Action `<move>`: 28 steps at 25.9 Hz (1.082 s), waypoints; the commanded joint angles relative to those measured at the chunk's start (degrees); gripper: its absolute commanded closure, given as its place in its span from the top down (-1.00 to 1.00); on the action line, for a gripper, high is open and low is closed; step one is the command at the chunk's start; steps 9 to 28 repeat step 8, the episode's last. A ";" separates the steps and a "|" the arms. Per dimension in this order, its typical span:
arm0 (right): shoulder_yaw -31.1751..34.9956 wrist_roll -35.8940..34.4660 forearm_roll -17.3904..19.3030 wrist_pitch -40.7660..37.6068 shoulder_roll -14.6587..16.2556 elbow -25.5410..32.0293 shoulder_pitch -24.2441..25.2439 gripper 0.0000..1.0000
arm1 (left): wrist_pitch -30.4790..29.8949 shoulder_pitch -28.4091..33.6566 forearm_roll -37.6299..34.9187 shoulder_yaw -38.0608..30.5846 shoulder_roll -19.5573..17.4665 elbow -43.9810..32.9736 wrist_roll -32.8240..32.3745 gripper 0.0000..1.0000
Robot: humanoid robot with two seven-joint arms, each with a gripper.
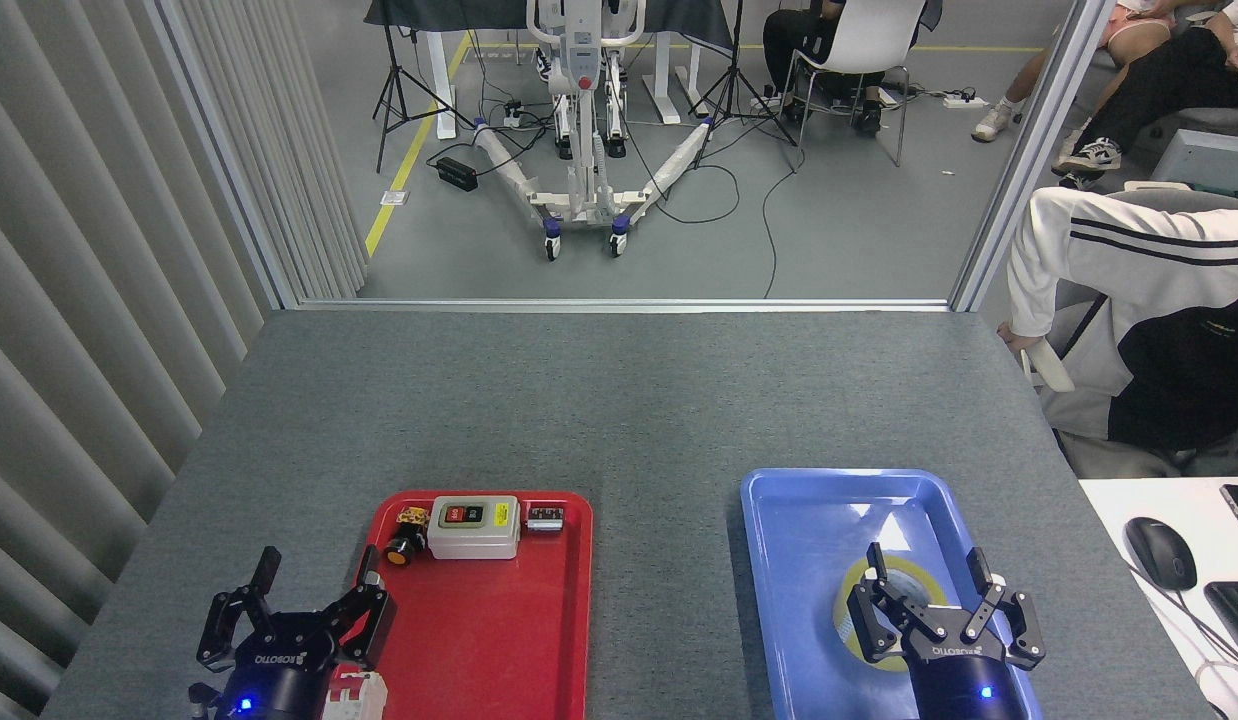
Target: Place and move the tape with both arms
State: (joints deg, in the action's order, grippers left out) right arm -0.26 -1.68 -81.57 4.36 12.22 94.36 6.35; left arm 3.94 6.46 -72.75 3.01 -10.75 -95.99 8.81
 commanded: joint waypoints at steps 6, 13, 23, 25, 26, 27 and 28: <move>0.00 -0.08 0.00 0.12 0.09 0.03 0.24 1.00 | -0.60 -0.05 0.68 -0.99 0.12 0.10 -0.54 1.00; 0.00 -0.08 0.00 0.21 0.09 0.03 0.24 1.00 | -0.69 -0.14 0.86 -0.99 0.12 0.10 -0.63 1.00; 0.00 -0.08 0.00 0.21 0.09 0.03 0.24 1.00 | -0.69 -0.14 0.86 -0.99 0.12 0.10 -0.63 1.00; 0.00 -0.08 0.00 0.21 0.09 0.03 0.24 1.00 | -0.69 -0.14 0.86 -0.99 0.12 0.10 -0.63 1.00; 0.00 -0.08 0.00 0.21 0.09 0.03 0.24 1.00 | -0.69 -0.14 0.86 -0.99 0.12 0.10 -0.63 1.00; 0.00 -0.08 0.00 0.21 0.09 0.03 0.24 1.00 | -0.69 -0.14 0.86 -0.99 0.12 0.10 -0.63 1.00; 0.00 -0.08 0.00 0.21 0.09 0.03 0.24 1.00 | -0.69 -0.14 0.86 -0.99 0.12 0.10 -0.63 1.00</move>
